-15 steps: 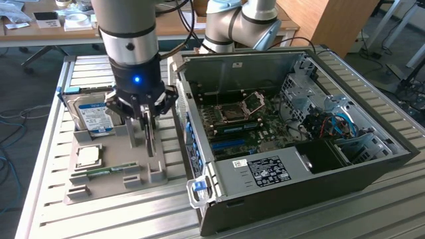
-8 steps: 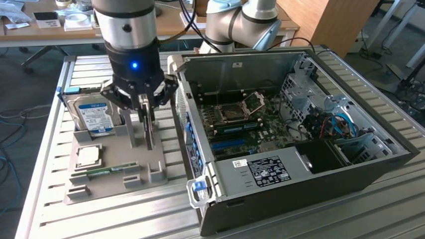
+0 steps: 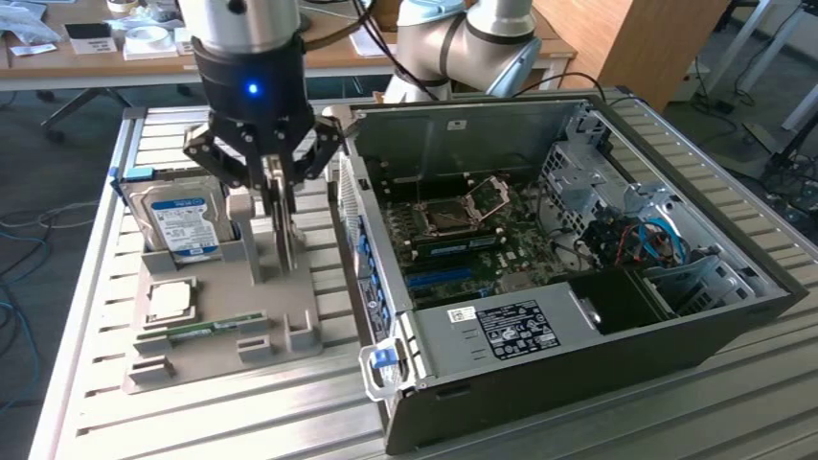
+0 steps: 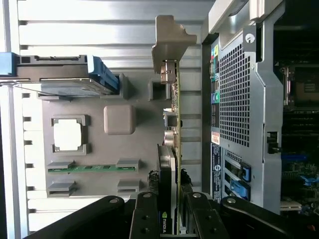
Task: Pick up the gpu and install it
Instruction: 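Pick up the gpu and move the gpu toward the slot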
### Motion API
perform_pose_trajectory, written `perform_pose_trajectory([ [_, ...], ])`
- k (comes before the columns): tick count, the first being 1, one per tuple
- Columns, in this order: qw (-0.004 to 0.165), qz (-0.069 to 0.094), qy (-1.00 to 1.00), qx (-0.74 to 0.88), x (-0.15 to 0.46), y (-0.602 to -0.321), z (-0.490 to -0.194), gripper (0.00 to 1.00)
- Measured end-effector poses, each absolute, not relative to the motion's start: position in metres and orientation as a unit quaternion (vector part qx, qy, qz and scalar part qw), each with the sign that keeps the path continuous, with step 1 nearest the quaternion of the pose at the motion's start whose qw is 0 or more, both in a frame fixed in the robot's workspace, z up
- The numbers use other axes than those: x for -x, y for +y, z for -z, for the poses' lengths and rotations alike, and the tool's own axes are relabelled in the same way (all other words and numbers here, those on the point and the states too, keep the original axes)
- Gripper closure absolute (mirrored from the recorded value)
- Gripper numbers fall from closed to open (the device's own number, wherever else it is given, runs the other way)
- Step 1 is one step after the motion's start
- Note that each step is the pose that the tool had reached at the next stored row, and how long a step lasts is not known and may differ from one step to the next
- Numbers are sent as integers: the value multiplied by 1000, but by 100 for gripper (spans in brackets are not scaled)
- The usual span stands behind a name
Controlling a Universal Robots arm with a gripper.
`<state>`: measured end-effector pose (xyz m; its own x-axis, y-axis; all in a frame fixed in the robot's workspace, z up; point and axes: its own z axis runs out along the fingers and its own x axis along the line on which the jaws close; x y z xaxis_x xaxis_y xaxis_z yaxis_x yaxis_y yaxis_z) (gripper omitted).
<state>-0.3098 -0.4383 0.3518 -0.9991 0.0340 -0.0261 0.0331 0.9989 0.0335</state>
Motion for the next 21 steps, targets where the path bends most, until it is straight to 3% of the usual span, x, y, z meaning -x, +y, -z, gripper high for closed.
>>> perform_pose_trajectory([
  [21,13,-16,1000,-17,310,-438,-407,73],
])
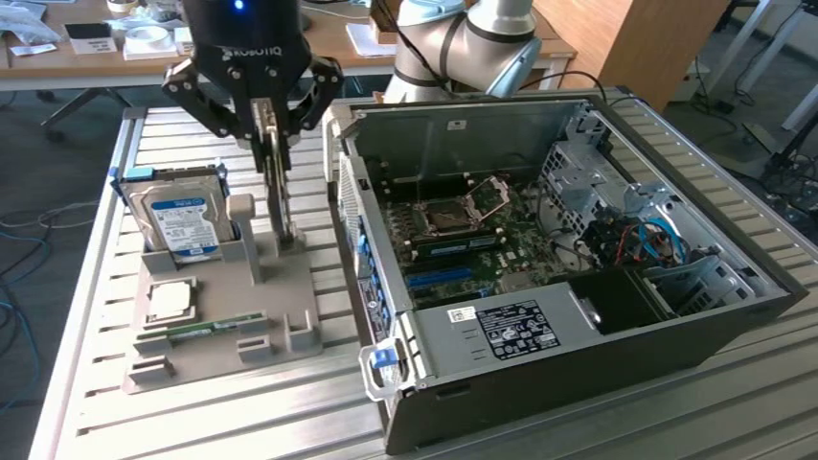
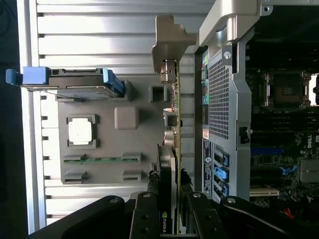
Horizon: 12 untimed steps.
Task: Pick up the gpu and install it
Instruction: 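Pick up the gpu and move the gpu toward the slot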
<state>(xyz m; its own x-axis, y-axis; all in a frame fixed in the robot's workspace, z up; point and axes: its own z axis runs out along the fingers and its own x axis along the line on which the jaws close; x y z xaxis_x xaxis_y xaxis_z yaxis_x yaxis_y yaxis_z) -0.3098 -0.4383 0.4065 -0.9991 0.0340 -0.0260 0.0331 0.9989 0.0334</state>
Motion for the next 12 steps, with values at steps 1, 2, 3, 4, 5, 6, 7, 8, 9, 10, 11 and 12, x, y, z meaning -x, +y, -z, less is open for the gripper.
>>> perform_pose_trajectory([
  [1,13,-16,1000,-17,310,-438,-409,73],
  [2,13,-17,1000,-17,310,-438,-411,73],
  [3,13,-16,1000,-17,310,-438,-413,73],
  [4,13,-16,1000,-17,310,-438,-414,73],
  [5,13,-17,1000,-17,310,-438,-414,73],
  [6,13,-17,1000,-17,310,-438,-414,73],
  [7,13,-17,1000,-17,310,-438,-414,73],
  [8,13,-17,1000,-17,310,-438,-414,73],
  [9,13,-17,1000,-17,310,-438,-414,73],
  [10,13,-17,1000,-17,310,-438,-414,73],
  [11,13,-16,1000,-17,310,-438,-414,73],
  [12,13,-16,1000,-17,309,-438,-415,73],
])
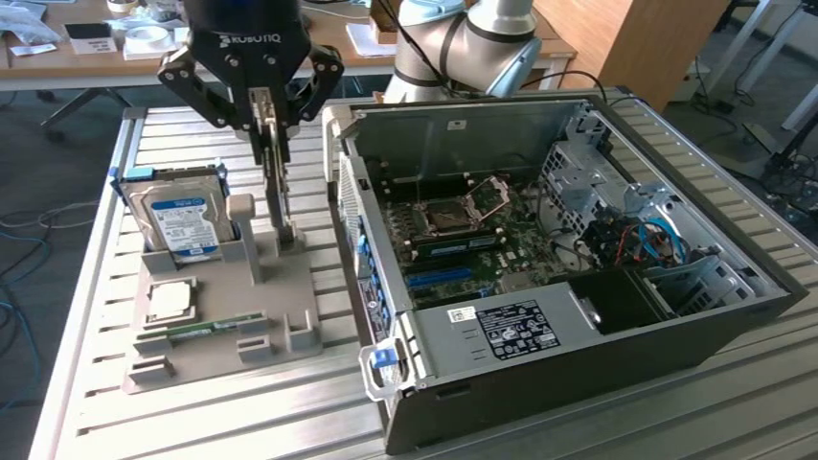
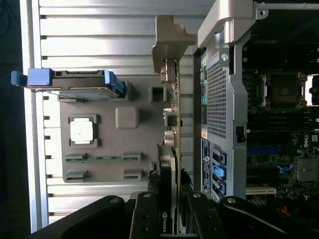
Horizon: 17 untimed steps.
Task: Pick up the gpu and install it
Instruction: 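Pick up the gpu and move the gpu toward the slot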
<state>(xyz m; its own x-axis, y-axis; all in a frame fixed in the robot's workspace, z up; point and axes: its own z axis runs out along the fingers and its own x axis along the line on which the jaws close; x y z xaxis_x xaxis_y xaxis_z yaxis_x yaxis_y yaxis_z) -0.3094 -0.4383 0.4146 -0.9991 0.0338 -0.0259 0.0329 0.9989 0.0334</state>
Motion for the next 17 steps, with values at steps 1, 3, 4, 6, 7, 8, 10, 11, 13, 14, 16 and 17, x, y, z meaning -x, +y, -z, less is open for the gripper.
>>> perform_pose_trajectory([
  [1,13,-16,1000,-17,309,-438,-415,73],
  [3,13,-17,1000,-17,307,-438,-415,73],
  [4,13,-17,1000,-17,306,-438,-415,73],
  [6,13,-17,1000,-17,304,-438,-415,73],
  [7,13,-18,1000,-17,302,-438,-415,73],
  [8,13,-18,1000,-17,301,-438,-415,73],
  [10,13,-19,1000,-17,297,-438,-416,73],
  [11,13,-19,1000,-17,295,-438,-416,73],
  [13,13,-20,1000,-17,291,-438,-416,73],
  [14,13,-21,1000,-17,289,-438,-416,73],
  [16,13,-22,1000,-17,284,-438,-416,73],
  [17,13,-22,1000,-17,281,-438,-416,73],
])
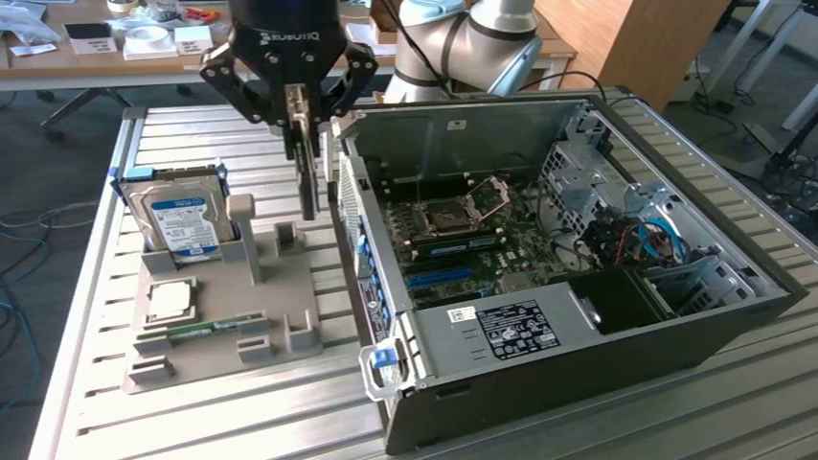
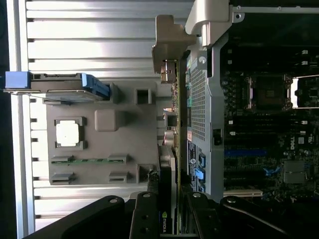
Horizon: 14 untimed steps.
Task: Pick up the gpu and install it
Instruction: 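Pick up the gpu and move the gpu toward the slot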
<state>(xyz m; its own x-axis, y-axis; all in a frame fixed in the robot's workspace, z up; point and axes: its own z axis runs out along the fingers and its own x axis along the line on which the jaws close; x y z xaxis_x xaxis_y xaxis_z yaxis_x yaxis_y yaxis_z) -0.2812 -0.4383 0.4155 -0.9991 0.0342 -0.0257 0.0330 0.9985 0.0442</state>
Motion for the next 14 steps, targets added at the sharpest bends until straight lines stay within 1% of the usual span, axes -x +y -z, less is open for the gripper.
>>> perform_pose_trajectory([
  [14,13,-24,999,-17,239,-438,-416,73],
])
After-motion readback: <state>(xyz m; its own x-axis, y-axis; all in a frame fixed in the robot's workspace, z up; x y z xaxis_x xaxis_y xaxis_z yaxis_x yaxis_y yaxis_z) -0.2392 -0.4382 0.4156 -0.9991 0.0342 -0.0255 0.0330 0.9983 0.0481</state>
